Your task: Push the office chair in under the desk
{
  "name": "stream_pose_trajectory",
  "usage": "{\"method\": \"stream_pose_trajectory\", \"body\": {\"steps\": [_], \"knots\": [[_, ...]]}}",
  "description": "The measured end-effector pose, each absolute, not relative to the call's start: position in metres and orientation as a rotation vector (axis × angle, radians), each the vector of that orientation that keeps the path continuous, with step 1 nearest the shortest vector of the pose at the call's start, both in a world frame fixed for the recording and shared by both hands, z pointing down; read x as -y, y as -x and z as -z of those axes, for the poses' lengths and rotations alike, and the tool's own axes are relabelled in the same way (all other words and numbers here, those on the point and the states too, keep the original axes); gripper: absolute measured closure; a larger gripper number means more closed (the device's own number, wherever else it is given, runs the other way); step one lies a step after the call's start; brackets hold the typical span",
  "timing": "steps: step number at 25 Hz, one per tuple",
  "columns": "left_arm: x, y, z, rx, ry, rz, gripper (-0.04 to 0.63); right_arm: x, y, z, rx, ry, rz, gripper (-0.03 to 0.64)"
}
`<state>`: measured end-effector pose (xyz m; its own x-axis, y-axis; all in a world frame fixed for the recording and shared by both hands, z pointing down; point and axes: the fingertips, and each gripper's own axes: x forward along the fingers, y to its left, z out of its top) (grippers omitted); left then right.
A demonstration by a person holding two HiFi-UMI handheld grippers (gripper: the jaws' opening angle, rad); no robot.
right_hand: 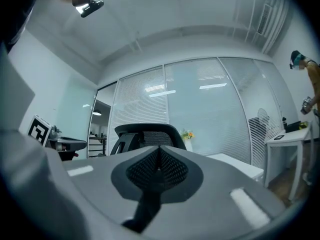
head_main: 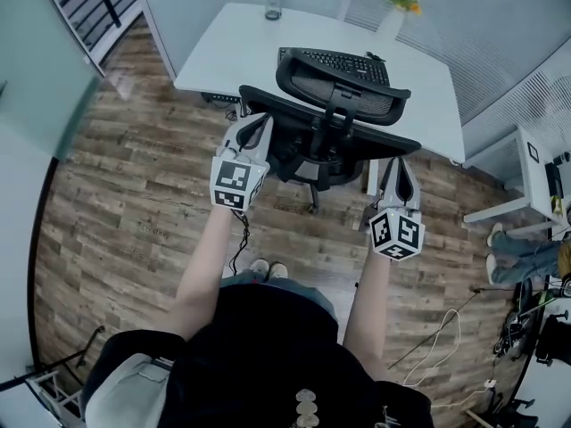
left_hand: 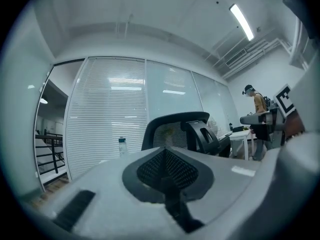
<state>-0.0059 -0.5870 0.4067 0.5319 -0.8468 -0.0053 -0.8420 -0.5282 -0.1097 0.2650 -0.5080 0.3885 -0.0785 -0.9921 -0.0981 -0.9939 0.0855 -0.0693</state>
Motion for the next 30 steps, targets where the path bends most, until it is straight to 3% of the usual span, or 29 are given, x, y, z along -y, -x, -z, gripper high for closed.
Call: {"method": "stream_pose_trajectory", "body": {"steps": [30], "knots": [[0.5849,-0.0020,-0.4019,-1.452,2.654,0.087,0.588,0.5091,-0.2606,-0.3897,-2.247,2.053,-0.017,0.611]]}}
